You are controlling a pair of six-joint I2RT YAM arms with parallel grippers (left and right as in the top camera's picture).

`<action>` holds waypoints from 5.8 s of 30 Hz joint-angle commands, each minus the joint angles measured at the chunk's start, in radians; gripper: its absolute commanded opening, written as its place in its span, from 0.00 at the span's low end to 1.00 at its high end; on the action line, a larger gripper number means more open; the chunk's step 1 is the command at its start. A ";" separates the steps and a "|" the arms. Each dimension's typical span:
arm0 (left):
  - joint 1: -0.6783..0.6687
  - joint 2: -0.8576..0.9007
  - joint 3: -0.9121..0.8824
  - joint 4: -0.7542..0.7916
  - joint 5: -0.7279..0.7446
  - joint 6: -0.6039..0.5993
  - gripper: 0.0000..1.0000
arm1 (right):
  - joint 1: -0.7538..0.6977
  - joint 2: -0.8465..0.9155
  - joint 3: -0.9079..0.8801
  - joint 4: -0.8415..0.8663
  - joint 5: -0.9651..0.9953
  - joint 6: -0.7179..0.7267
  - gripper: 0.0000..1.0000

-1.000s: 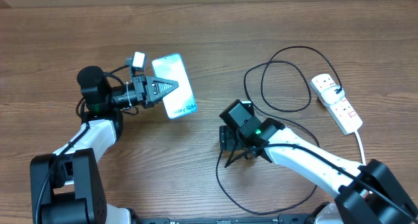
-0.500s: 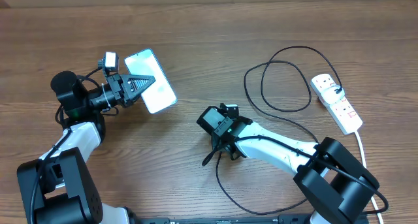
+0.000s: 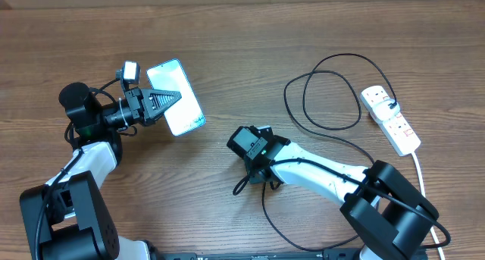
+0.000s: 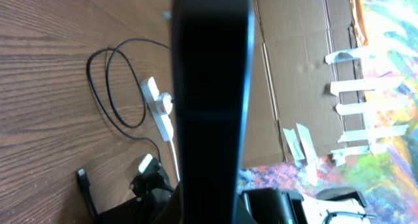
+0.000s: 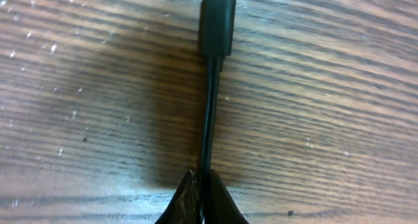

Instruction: Plug charger to phone and switch on socket

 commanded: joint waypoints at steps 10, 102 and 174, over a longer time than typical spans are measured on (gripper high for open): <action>0.004 -0.002 0.023 0.007 0.040 0.029 0.04 | -0.008 0.040 -0.010 0.011 -0.161 -0.188 0.26; -0.076 -0.002 0.023 0.007 0.033 -0.212 0.04 | 0.010 -0.330 0.140 0.090 -0.692 -0.105 0.04; -0.076 -0.002 0.023 0.007 0.059 -0.242 0.04 | 0.010 -0.330 0.140 0.109 -0.677 -0.074 0.04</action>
